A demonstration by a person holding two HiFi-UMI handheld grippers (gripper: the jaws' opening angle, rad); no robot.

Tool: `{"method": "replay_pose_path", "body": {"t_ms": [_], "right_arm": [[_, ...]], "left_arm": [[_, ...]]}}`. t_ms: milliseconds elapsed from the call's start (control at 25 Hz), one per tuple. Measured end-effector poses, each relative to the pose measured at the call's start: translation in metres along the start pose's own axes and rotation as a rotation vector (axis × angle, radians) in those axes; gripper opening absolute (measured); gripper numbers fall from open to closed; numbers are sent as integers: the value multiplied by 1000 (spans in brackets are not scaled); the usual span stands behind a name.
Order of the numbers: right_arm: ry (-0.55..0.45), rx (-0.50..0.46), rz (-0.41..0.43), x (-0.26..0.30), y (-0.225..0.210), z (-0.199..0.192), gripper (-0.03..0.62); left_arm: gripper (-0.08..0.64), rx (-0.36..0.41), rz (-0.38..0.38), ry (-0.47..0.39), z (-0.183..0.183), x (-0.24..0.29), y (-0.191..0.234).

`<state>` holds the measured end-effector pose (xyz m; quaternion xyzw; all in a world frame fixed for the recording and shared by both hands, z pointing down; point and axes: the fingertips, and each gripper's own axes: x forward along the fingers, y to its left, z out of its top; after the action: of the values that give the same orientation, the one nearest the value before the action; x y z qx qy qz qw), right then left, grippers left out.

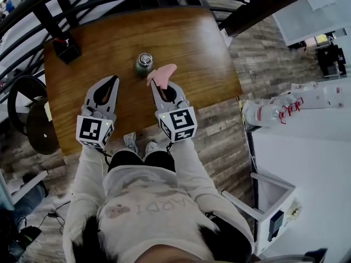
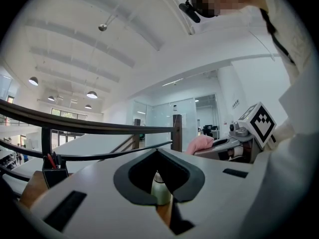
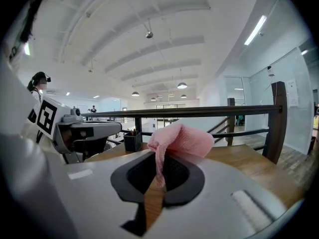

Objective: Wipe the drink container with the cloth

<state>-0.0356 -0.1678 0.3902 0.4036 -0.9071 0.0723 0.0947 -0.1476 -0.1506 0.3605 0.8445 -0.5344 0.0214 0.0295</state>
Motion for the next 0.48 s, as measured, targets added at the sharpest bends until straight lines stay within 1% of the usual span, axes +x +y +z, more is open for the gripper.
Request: {"method": "replay_pose_path", "body": {"t_ms": [480], "right_arm": [[-63,-26,26,-44,6,31,25]], "left_arm": [[6,-12,60,-52,32,-29,-29]]}}
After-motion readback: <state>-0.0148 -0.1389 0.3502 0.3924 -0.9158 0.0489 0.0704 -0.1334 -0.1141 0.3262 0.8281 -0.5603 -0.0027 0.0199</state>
